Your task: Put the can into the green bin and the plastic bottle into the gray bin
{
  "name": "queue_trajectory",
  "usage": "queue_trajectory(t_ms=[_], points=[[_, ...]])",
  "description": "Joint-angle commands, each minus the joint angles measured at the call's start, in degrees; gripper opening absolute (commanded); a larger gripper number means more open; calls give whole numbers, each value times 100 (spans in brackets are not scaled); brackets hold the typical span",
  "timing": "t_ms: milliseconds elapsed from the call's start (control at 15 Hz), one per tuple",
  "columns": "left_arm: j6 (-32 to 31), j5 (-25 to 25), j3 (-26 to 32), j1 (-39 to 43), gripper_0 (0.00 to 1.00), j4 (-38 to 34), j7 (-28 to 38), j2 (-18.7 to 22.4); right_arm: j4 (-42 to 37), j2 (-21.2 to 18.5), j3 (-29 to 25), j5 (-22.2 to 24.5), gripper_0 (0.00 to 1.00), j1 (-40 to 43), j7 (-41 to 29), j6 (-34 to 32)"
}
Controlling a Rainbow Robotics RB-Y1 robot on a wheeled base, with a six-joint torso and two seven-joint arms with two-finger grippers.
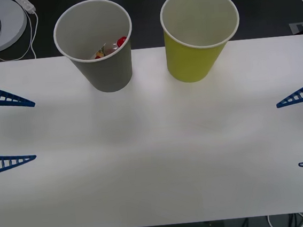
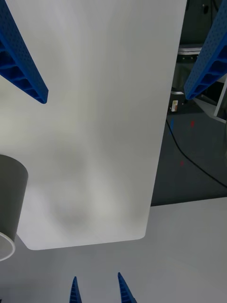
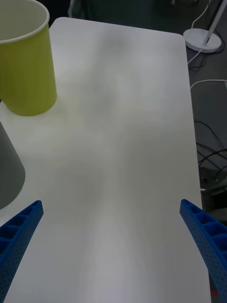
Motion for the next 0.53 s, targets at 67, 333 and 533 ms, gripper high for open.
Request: queue_trajectory(t_ms=[67,333,533], points=[[10,43,3,14,100,16,6,3,0,0,0,0,100,0,0,0],[10,122,3,49,100,51,-3,3,0,0,0,0,100,0,0,0],[10,122,3,49,100,51,-3,3,0,0,0,0,100,0,0,0]])
